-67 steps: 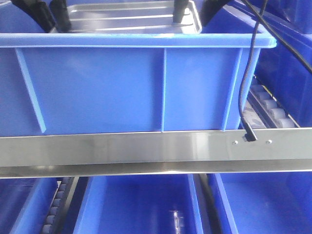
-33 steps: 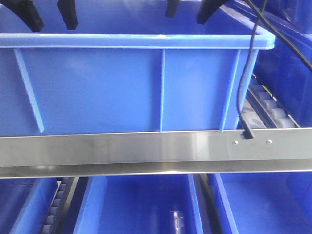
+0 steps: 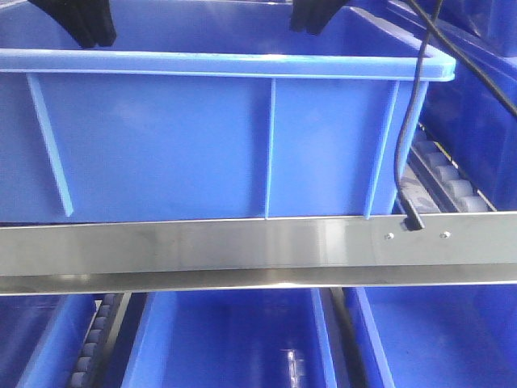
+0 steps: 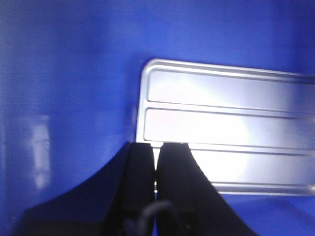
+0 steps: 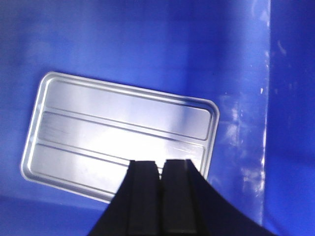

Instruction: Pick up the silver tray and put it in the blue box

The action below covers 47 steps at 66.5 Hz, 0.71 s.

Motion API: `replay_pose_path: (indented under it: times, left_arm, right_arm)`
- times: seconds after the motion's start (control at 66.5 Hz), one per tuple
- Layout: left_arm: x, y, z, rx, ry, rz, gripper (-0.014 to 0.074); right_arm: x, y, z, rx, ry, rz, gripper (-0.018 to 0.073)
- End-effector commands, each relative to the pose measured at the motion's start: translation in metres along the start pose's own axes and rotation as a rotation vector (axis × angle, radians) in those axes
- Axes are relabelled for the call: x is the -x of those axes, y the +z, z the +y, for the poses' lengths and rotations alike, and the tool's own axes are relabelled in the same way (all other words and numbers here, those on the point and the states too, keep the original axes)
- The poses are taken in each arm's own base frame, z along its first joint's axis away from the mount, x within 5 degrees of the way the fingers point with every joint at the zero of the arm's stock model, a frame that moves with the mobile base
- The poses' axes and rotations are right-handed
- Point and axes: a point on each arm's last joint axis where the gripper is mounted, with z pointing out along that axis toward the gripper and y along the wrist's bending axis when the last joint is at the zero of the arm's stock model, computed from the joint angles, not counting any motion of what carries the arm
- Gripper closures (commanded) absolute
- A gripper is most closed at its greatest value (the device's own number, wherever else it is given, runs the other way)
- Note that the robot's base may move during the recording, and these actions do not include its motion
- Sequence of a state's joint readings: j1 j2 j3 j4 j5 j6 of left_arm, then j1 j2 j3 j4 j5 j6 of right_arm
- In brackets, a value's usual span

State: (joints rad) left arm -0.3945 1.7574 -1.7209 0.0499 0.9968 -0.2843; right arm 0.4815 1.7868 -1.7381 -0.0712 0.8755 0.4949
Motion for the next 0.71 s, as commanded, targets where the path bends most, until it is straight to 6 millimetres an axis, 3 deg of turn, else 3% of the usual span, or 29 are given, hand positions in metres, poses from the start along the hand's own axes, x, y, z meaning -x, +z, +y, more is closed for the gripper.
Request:
replay_pose_path:
  times: [0.0, 0.15, 0.255, 0.421, 0.556, 0.691]
  left_arm:
    - [0.012, -0.046, -0.005, -0.105, -0.054, -0.151, 0.0601]
    - [0.003, -0.069, -0.014, -0.187, -0.065, -0.253, 0.0601]
    - [-0.012, -0.079, -0.013, -0.206, -0.062, -0.299, 0.0601]
    - [-0.041, -0.097, -0.005, -0.253, -0.068, -0.447, 0.0601]
    - [-0.079, -0.112, 0.008, -0.279, -0.062, -0.587, 0.0601]
    - [-0.126, -0.120, 0.025, -0.264, -0.005, -0.685, 0.0601]
  right_arm:
    - [0.017, -0.042, 0.013, 0.086, -0.088, -0.167, 0.0503]
    - [0.006, -0.056, 0.020, 0.132, -0.180, -0.230, 0.0503]
    - [-0.004, -0.075, 0.022, 0.211, -0.209, -0.370, 0.0503]
    - [-0.027, -0.105, 0.008, 0.307, -0.226, -0.592, 0.0503]
    - [-0.062, -0.123, -0.010, 0.357, -0.315, -0.760, 0.0503]
    - [-0.107, -0.134, -0.033, 0.384, -0.330, -0.792, 0.0503]
